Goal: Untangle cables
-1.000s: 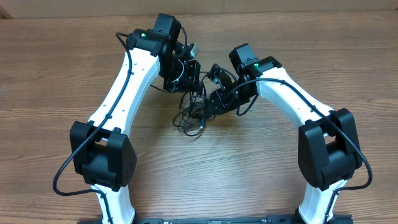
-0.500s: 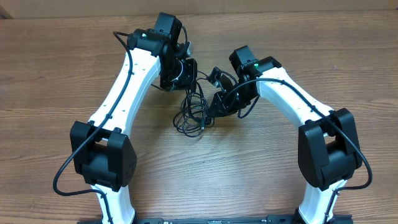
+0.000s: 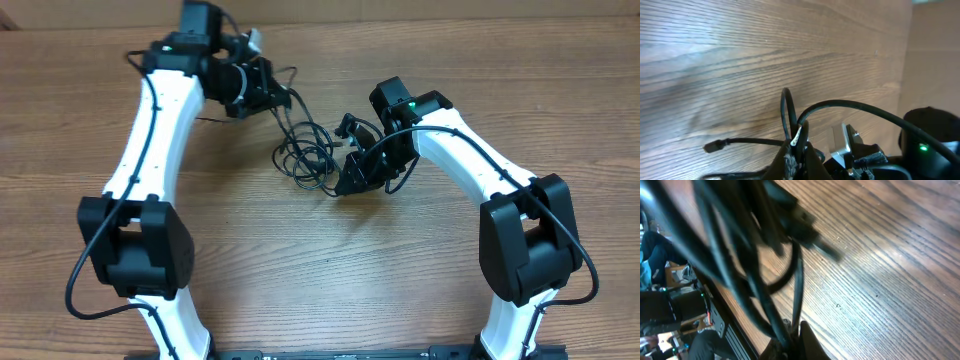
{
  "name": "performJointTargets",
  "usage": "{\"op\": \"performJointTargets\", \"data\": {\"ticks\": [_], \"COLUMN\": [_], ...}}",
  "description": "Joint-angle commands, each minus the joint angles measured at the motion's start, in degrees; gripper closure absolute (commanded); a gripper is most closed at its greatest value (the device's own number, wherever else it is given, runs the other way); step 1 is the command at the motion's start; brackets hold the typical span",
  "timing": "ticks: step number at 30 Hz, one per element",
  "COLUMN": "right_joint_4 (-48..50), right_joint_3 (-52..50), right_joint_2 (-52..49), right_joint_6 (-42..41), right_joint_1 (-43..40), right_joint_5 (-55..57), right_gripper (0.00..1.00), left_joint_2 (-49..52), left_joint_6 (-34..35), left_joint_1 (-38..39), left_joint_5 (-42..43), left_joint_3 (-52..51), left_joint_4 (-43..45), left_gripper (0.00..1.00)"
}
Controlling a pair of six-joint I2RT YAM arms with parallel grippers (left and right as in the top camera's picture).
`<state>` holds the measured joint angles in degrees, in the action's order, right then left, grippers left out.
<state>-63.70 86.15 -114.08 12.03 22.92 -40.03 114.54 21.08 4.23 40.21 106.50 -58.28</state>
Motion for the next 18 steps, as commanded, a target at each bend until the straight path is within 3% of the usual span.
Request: {"op": "performJointTargets", "data": {"ticks": [1, 5, 9, 12, 18], "right_joint_4": [-1.4, -1.6, -0.7, 0.5, 3.1], "right_joint_3": [-0.4, -0.4, -0.4, -0.4, -0.4], "right_joint_2": [-0.2, -0.2, -0.2, -0.2, -0.2], "right_joint_6": [3.2, 3.5, 3.4, 3.0, 1.9], "right_joint_1": [0.3, 0.3, 0.3, 0.3, 0.0], "right_joint_5": [-0.2, -0.2, -0.2, -0.2, -0.1], "right_gripper": [0.96, 0.96, 0.95, 0.49, 0.36], "left_joint_2": [0.5, 0.5, 0.5, 0.5, 0.5], "left_joint_6": [0.4, 2.1, 1.0, -1.4, -3.3], "left_joint_1": [-1.7, -1.2, 0.9, 3.8, 7.4], "left_joint_5": [2.5, -2.8, -2.9, -3.5, -4.7], "left_joint_3": [0.5, 0.3, -0.9, -2.7, -4.1], "left_joint_4": [-0.8, -4.7, -6.6, -6.5, -6.3], "left_gripper": [0.95, 0.96, 0.94, 0.94, 0.94]}}
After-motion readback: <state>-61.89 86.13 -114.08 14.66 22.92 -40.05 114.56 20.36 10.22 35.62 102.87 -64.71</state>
